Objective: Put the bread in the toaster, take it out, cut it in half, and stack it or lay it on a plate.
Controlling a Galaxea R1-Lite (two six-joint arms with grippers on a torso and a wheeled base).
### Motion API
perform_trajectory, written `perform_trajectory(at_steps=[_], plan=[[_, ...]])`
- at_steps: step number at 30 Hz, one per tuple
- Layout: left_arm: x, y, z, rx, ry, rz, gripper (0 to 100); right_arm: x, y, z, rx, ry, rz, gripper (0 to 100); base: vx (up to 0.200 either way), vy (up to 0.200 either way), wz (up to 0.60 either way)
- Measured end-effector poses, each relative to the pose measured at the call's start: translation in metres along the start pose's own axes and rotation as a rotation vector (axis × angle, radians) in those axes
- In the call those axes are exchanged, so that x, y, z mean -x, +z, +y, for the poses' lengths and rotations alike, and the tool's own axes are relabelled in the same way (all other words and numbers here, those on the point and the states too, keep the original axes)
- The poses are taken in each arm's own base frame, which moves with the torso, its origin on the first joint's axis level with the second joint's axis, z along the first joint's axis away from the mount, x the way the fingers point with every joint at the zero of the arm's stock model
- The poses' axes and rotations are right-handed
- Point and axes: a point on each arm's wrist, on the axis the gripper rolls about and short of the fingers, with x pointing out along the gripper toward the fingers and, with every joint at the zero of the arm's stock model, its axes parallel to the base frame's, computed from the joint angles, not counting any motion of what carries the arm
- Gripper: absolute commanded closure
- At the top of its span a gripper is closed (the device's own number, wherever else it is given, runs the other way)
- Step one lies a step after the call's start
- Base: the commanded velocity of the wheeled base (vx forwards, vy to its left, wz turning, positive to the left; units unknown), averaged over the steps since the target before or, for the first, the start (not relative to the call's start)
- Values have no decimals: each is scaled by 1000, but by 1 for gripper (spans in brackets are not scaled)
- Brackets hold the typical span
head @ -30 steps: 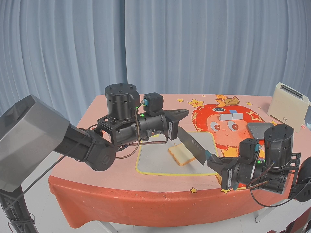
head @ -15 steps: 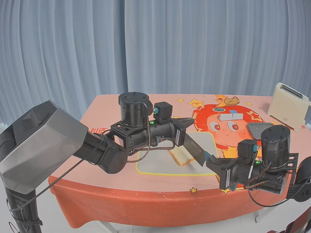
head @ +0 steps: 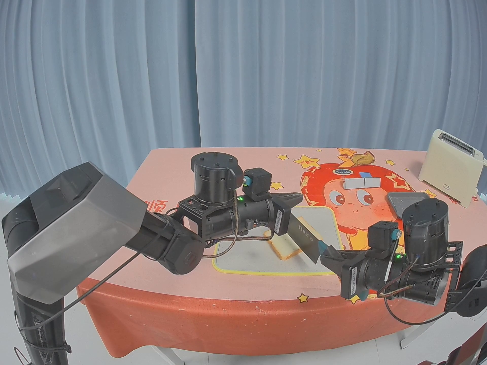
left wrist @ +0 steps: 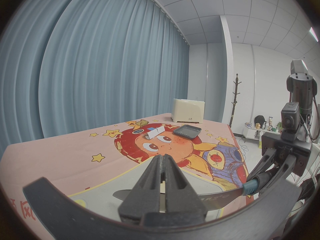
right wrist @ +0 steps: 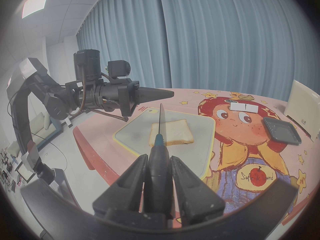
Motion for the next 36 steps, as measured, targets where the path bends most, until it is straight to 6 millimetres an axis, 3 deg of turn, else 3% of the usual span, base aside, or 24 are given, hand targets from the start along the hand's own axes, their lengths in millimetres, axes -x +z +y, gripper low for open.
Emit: perform_trajectory(at_steps=[27,36], plan=[[-1,-8,4,6,14,15,100,-3,-3,-1,4,-17,13,100,0,0,0],[-5,-22,7,15,29,40,100,-3,-3,-1,5,-18,17,100,0,0,0]])
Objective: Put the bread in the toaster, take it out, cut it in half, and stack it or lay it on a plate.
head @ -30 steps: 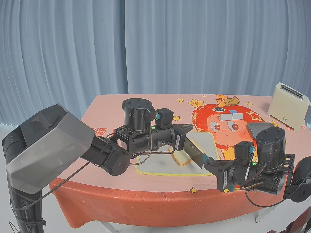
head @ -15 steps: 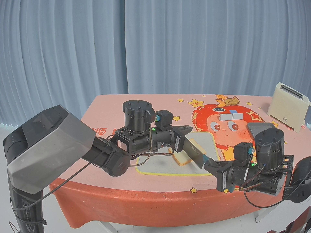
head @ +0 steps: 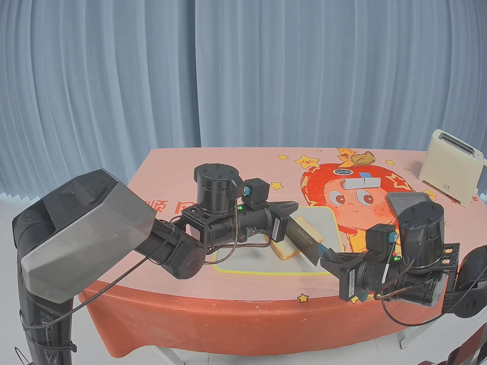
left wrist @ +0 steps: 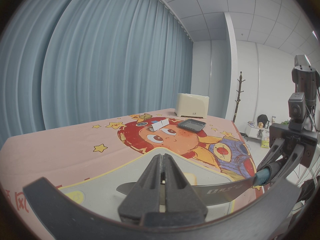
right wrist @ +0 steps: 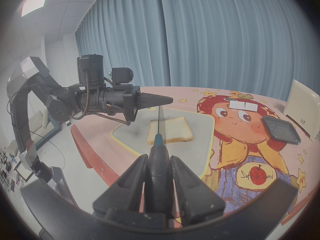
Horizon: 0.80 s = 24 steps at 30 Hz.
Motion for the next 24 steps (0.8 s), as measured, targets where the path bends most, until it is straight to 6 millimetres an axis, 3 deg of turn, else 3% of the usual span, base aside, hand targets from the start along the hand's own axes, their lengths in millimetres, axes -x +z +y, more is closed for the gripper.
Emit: perform_trajectory(at_steps=[24], plan=[[-8,-24,-2,-14,-7,14,100,-3,-4,-1,4,-13,19,100,0,0,0]])
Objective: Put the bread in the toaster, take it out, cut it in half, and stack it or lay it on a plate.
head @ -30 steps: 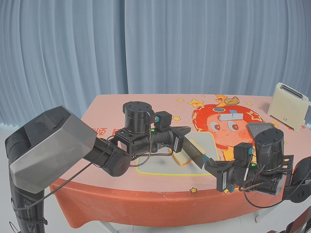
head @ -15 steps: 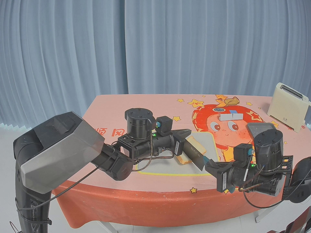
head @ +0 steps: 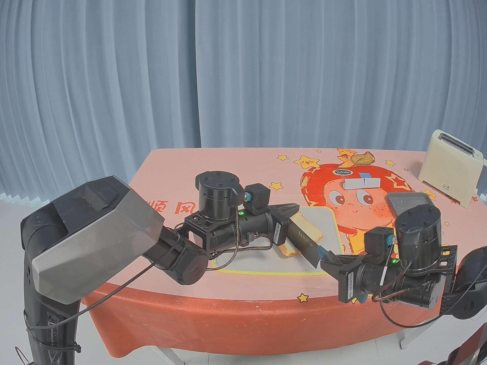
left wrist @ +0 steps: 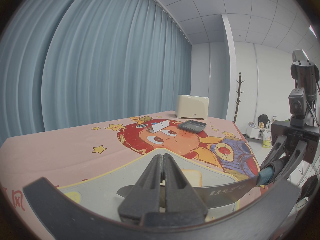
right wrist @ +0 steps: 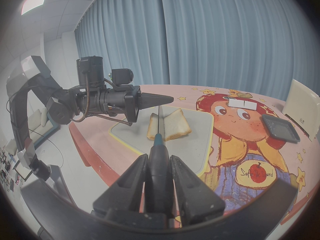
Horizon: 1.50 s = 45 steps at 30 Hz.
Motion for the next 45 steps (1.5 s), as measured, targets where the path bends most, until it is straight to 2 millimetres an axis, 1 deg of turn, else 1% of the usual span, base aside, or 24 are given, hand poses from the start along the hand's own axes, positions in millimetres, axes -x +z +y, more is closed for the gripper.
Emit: perform_trajectory(at_steps=[20,28,33,45], plan=[[-1,2,-1,-1,-4,-3,100,-1,-4,-1,2,-6,17,100,0,0,0],[-1,0,1,3,2,1,100,-2,2,0,-2,-27,-15,100,0,0,0],[-1,-1,2,4,13,2,100,-2,3,0,-2,-29,-14,100,0,0,0],[-2,4,0,-1,11,-9,100,-4,-4,-1,4,-37,11,100,0,0,0]])
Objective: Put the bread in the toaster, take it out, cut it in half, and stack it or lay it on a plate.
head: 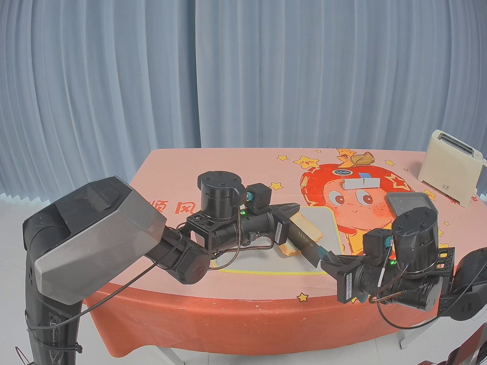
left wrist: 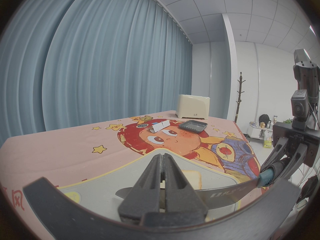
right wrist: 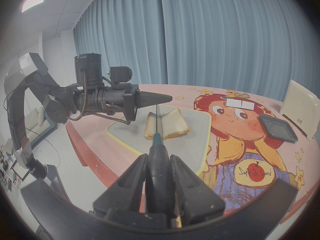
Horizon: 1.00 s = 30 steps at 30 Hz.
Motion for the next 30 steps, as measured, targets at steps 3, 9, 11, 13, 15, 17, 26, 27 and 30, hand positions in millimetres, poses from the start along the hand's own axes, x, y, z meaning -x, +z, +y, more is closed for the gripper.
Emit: perform_trajectory(at_steps=[3,9,11,13,15,17,26,27,30], plan=[[-1,2,-2,-3,-3,-5,100,-1,-1,0,1,0,3,100,0,0,0],[-1,7,-4,-6,-10,-13,100,-1,-1,0,0,-1,4,100,0,0,0],[0,7,-3,-6,-7,-15,100,-1,0,0,-1,0,1,100,0,0,0],[0,7,-2,-5,-6,-16,100,-1,1,0,-2,2,-4,100,0,0,0],[0,7,-1,-5,-4,-17,100,-1,2,1,-3,2,-7,100,0,0,0],[0,7,0,-5,-2,-18,100,-1,3,1,-4,3,-11,100,0,0,0],[-2,6,9,-3,14,-27,100,1,9,0,-14,4,-34,100,0,0,0],[-3,6,9,-2,16,-26,100,1,9,0,-14,4,-35,100,0,0,0],[-3,5,10,-2,16,-26,100,2,10,0,-16,5,-41,100,0,0,0]])
